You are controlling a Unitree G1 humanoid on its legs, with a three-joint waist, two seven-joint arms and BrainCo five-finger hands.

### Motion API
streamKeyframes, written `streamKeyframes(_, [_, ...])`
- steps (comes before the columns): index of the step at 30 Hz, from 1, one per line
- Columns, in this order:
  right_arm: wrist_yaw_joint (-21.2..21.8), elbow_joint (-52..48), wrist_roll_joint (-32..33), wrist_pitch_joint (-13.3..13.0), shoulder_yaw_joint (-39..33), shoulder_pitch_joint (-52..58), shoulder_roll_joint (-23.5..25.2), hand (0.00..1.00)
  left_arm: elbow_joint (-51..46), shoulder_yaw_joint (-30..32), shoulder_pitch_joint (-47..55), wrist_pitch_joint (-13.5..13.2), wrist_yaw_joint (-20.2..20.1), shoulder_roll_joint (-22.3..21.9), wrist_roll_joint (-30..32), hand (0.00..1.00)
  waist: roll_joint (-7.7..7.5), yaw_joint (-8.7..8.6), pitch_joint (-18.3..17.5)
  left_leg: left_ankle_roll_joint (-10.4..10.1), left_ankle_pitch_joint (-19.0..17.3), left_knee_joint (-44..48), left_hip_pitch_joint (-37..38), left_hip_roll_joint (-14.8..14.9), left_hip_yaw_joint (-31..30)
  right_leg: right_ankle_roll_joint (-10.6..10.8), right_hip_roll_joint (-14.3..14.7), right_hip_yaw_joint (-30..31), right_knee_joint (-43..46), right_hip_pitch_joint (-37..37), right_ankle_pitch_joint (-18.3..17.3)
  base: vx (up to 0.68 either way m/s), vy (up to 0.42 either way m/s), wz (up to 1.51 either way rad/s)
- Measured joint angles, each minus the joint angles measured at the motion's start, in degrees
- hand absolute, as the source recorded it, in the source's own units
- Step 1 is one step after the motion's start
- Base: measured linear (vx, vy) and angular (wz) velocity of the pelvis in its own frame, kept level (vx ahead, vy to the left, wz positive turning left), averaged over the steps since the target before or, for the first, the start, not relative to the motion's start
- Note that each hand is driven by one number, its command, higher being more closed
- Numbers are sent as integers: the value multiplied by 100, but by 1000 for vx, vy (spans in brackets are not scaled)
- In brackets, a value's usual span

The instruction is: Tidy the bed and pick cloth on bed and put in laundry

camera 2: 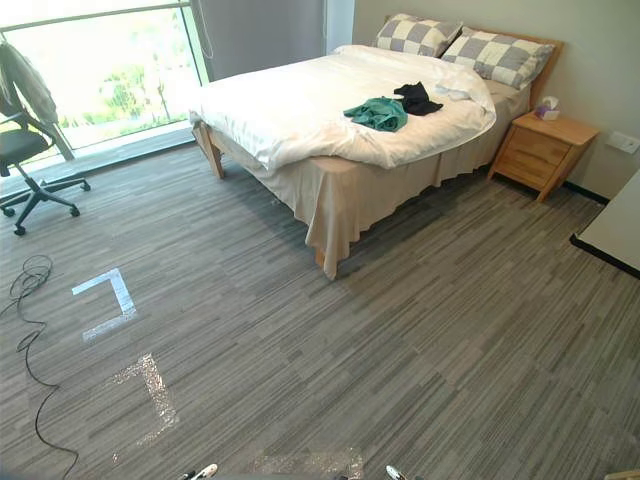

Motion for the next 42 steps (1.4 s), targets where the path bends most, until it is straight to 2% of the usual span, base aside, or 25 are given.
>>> streamKeyframes(8, [-2, 17, 47, 11, -122, -115, 25, 0, -1, 0, -64, -38, 142, 11, 242, 0, -37, 16, 106, 0, 6, -151, 195, -27, 91, 74, 5, -2, -190, 191, 55, 43, 26, -4])
streamKeyframes(10, [-9, 17, 68, 10, -156, -143, 58, 0, -2, -1, -113, 21, 387, 17, 378, 0, -90, 23, 199, -13, -2, -218, 291, -44, 91, 86, -4, -41, -192, 214, 48, -22, 2, 0])
streamKeyframes(12, [-13, 16, 89, 10, -158, -142, 86, 0, -4, -1, -117, 19, 445, 20, 430, 0, -102, 24, 204, -13, -2, -219, 294, -46, 88, 86, -9, -70, -192, 220, 48, -49, -8, 1])
streamKeyframes(15, [-20, 14, 94, 10, -158, -142, 116, 0, -4, -11, -162, 20, 455, 20, 438, 0, -104, 21, 205, -13, -2, -216, 309, -47, 88, 86, -11, -86, -192, 240, 48, -41, -12, 2])
streamKeyframes(18, [-52, -6, 99, 105, -152, -143, 113, 0, -12, -25, -217, 237, 436, 37, 451, 0, -106, 21, 206, -13, -2, -209, 317, -47, 93, 85, -11, -85, -192, 247, 48, -48, -13, -1])
streamKeyframes(27, [-169, -10, 103, 136, -155, -158, 120, 0, -11, -146, -266, 348, 284, 106, 604, 0, -133, 9, 217, -64, -55, -171, 294, -40, 205, 75, 2, 79, -188, 180, 47, -32, -5, -8])
streamKeyframes(28, [-204, -8, 129, 140, -161, -153, 122, 0, -10, -182, -300, 358, 238, 116, 611, 0, -126, 7, 224, -59, -136, -88, 266, -16, 264, 62, 1, 112, 67, 25, -126, -12, 5, -20])
streamKeyframes(30, [-282, -21, 331, 142, -170, -136, 131, 0, -9, -373, -329, 366, 196, 192, 667, 0, -157, 8, 257, 12, -269, 125, 78, -3, 318, 113, -107, 171, 1233, -590, -630, -28, 19, -24])
streamKeyframes(31, [-343, -23, 436, 152, -171, -174, 133, 0, -8, -421, -387, 367, 193, 245, 672, 0, -175, 24, 360, 76, -284, 191, 88, -53, 437, 236, -254, 186, 2204, -1055, -913, -53, 25, -39])
streamKeyframes(32, [-412, -23, 609, 168, -171, -231, 160, 0, -3, -503, -437, 370, 193, 303, 687, 0, -256, 18, 483, 111, -308, 253, 97, -86, 548, 333, -386, 172, 3101, -1492, -976, -36, 23, -45])
streamKeyframes(34, [-443, -50, 805, 205, -192, -332, 244, 0, -3, -545, -471, 371, 192, 383, 723, 0, -304, -4, 633, 137, -319, 300, 199, -110, 650, 385, -600, -15, 3975, -1932, -986, 36, -4, -31])
streamKeyframes(35, [-453, -94, 896, 221, -240, -315, 276, 0, -5, -535, -487, 387, 192, 407, 726, 0, -362, -29, 690, 129, -346, 301, 309, -104, 697, 328, -741, -198, 4249, -2004, -1166, 110, -18, -25])
streamKeyframes(37, [-460, -167, 959, 229, -289, -264, 328, 0, -6, -530, -488, 413, 178, 403, 786, 0, -342, -49, 675, 34, -447, 383, 377, 22, 731, 356, -806, -361, 4175, -1948, -1232, 140, -66, -16])
streamKeyframes(39, [-466, -342, 998, 303, -450, -205, 402, 0, -5, -524, -534, 417, 137, 399, 838, 0, -309, -97, 689, -156, -616, 526, 362, 327, 723, 325, -625, -626, 3863, -1777, -1302, 187, -194, -11])
streamKeyframes(40, [-454, -357, 997, 341, -527, -208, 396, 0, -5, -515, -554, 420, 106, 388, 868, 0, -279, -105, 706, -169, -699, 542, 349, 429, 722, 291, -564, -681, 3895, -1790, -1350, 139, -219, -15])
streamKeyframes(41, [-433, -362, 994, 402, -688, -228, 393, 0, -6, -496, -595, 420, 101, 342, 954, 0, -202, -117, 750, -304, -806, 605, 358, 626, 718, 205, -518, -786, 4129, -1923, -1544, 191, -281, -15])
streamKeyframes(42, [-401, -401, 992, 459, -799, -222, 388, 0, -5, -434, -632, 403, 97, 266, 1030, 0, -74, -124, 823, -463, -905, 642, 456, 861, 734, 189, -610, -763, 4418, -2169, -1713, 249, -335, -10])
